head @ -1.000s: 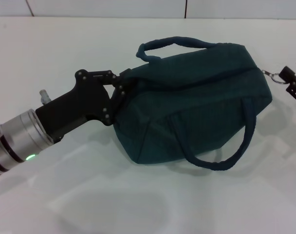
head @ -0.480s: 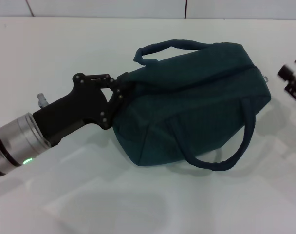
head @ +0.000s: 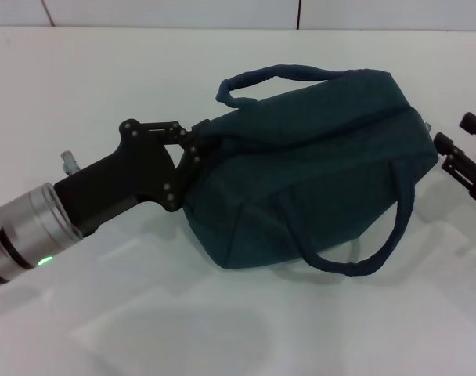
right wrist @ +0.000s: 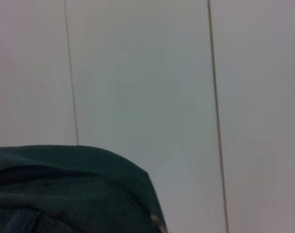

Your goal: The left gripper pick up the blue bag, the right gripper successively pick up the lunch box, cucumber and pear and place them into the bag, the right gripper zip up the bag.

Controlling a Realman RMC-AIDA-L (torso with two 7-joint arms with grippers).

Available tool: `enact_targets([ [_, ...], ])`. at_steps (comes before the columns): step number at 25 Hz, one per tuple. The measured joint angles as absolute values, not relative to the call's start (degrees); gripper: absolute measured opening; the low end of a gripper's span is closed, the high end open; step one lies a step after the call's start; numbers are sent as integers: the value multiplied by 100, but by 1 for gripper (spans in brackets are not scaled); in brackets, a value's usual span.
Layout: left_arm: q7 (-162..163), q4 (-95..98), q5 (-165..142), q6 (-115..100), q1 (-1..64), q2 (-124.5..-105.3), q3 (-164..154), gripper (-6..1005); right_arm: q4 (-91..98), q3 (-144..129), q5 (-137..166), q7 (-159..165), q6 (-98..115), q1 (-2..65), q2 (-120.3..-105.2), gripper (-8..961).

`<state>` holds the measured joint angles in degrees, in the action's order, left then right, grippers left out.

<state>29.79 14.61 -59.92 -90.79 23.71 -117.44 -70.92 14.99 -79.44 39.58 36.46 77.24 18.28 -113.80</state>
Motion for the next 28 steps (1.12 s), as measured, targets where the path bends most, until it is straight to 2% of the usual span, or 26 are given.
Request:
enact_targets([
  [15,2980,1527,-6048,-9076,2407,-11789,-7070,47,1955,-7963,4448,3685,7093,2181,-11462,437],
  [28,2980,1529,-6028,-9054,2443,-11804,-7057,45,2065,-8029,4571,3678,6836,2369,-11508,334],
])
